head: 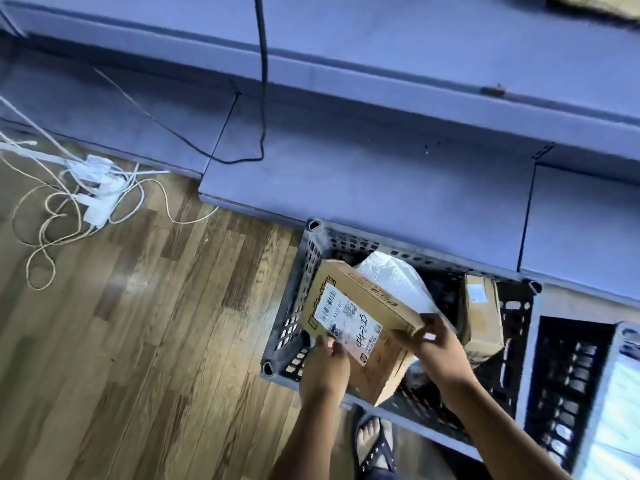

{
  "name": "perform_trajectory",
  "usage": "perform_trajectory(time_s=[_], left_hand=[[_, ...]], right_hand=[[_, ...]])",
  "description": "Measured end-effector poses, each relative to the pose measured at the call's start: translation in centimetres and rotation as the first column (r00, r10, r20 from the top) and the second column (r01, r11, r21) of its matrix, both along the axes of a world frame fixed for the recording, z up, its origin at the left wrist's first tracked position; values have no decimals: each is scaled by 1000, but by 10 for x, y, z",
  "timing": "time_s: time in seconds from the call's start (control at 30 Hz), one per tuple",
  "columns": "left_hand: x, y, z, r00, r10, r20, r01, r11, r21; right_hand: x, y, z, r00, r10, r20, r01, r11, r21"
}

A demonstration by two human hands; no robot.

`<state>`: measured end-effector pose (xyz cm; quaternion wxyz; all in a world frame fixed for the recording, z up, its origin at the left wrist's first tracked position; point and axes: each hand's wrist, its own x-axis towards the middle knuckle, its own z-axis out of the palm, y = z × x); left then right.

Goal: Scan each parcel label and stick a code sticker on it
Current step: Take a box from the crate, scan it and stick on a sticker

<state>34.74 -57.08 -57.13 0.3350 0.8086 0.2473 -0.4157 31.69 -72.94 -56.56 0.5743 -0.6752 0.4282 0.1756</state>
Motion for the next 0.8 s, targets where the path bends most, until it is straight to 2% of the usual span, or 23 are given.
perform_trajectory(time_s=[0.17, 0.3, 0.47, 0.57, 0.7, 0.8], left_hand=[[0, -14, 64, 994, -67, 88, 63, 997, 48], [-11, -21, 116, 984, -91, 153, 82, 995, 64], [-29, -14, 186, 952, -163, 259, 141, 985, 102], [-35, -7, 233, 936, -138, 325, 111, 989, 100], [-32, -2, 294, 918, -14, 397, 26, 999, -25], [-29, -3, 362, 872, 40, 487, 28, 991, -131]], right_hand=[[-15, -36, 70, 976, -196, 91, 182, 973, 144], [-28, -52, 113, 941, -302, 151, 255, 929, 268], [-46, -62, 185, 918, -303, 256, 217, 924, 315], [-59, -69, 244, 889, -319, 329, 181, 904, 387], [-68, -78, 330, 828, -344, 443, 94, 865, 494], [-71, -86, 393, 780, -342, 524, 43, 865, 500]])
